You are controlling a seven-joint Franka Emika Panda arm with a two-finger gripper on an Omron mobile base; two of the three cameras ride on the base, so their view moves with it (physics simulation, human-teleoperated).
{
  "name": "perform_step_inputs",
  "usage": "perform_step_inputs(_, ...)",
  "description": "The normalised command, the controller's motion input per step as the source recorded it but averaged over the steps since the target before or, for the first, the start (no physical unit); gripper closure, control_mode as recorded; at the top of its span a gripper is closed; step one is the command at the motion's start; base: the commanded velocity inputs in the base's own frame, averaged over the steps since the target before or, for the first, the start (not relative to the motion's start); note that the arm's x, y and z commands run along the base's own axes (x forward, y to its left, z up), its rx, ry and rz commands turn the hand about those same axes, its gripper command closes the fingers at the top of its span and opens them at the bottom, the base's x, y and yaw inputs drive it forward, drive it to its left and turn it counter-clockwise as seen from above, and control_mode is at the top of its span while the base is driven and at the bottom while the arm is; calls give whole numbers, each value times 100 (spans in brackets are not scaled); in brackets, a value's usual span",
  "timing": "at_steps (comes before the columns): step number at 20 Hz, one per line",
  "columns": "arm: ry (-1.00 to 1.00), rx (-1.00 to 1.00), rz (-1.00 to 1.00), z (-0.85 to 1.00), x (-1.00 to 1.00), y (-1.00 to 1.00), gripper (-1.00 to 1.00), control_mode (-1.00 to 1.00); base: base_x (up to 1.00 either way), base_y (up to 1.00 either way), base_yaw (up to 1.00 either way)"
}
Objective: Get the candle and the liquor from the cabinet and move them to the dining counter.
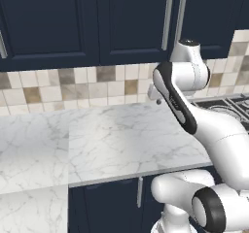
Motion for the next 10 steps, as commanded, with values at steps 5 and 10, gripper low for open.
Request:
perform_step_inputs(5,-27,-12,1,8,-22,12,-100,-100,0,0,0)
perform_step_inputs(10,-18,-3,0,21,-10,10,-100,-100,0,0,0)
